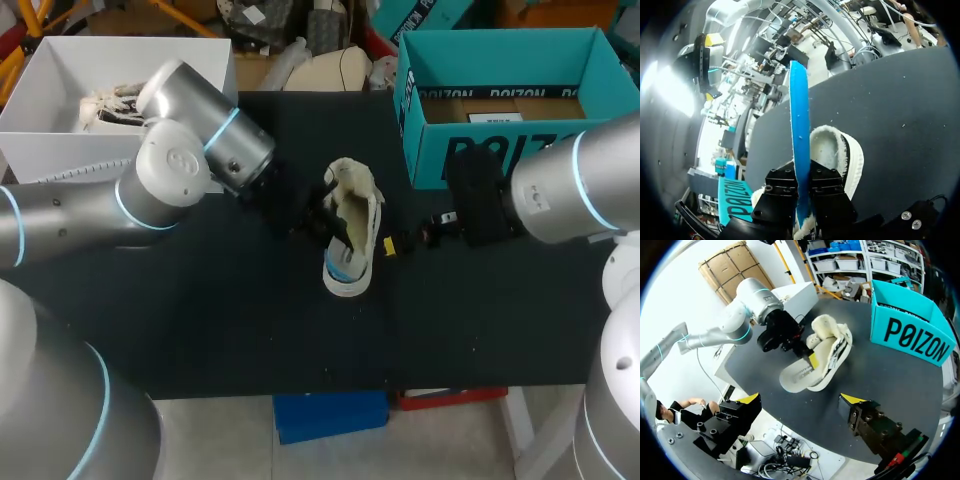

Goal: Take the shoe out of the shoebox, open the shoe tongue, remove and reinsert the insole, then place the shoe into the shoebox

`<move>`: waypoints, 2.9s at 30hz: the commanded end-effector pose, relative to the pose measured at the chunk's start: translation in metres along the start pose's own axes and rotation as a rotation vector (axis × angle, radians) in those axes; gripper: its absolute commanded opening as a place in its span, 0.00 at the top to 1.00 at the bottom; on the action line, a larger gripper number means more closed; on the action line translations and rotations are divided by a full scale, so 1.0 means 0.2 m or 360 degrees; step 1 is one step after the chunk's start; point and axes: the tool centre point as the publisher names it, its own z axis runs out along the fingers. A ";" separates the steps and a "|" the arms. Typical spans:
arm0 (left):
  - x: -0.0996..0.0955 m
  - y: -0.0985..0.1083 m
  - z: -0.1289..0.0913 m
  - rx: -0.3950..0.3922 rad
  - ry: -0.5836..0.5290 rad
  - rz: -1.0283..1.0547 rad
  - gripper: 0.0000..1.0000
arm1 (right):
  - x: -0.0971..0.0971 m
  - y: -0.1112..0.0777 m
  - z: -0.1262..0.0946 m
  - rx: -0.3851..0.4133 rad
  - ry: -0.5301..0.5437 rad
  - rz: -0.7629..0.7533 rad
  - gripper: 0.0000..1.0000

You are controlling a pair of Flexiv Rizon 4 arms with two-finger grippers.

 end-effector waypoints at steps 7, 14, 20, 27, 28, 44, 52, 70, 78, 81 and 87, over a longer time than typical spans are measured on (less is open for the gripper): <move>-0.04 -0.01 -0.01 -0.0051 0.0004 -0.0023 0.57 | 0.00 0.00 0.00 0.0003 -0.0004 0.0001 0.00; -0.05 -0.16 -0.07 -0.0032 0.0030 -0.0006 0.55 | 0.00 0.00 0.00 0.0003 -0.0004 0.0001 0.00; -0.05 -0.29 -0.10 -0.0011 0.0040 -0.0005 0.60 | 0.00 0.00 0.00 0.0003 -0.0004 0.0001 0.00; 0.00 -0.37 -0.11 0.0008 0.0048 -0.0045 0.74 | 0.00 0.00 0.00 0.0003 -0.0004 0.0001 0.00; 0.00 -0.37 -0.11 0.0009 0.0041 -0.0057 0.94 | 0.00 0.00 0.00 0.0003 -0.0004 0.0001 0.00; 0.01 -0.31 -0.04 -0.0088 -0.0070 -0.0099 1.00 | 0.00 0.00 0.00 0.0003 -0.0004 0.0001 0.00; -0.02 -0.21 -0.03 -0.0136 -0.0098 -0.0103 1.00 | 0.00 0.00 0.00 0.0003 -0.0004 0.0001 0.00; -0.07 -0.37 -0.05 -0.0063 0.0073 0.0071 1.00 | 0.00 0.00 0.00 0.0003 -0.0004 0.0001 0.00; -0.07 -0.42 -0.06 -0.0088 0.0099 0.0110 1.00 | 0.00 0.00 0.00 0.0003 -0.0004 0.0001 0.00; -0.07 -0.43 -0.06 -0.0094 0.0098 0.0110 1.00 | 0.00 0.00 0.00 0.0003 -0.0004 0.0001 0.00; -0.06 -0.39 -0.05 -0.0107 0.0076 0.0108 1.00 | 0.00 0.00 0.00 0.0003 -0.0004 0.0001 0.00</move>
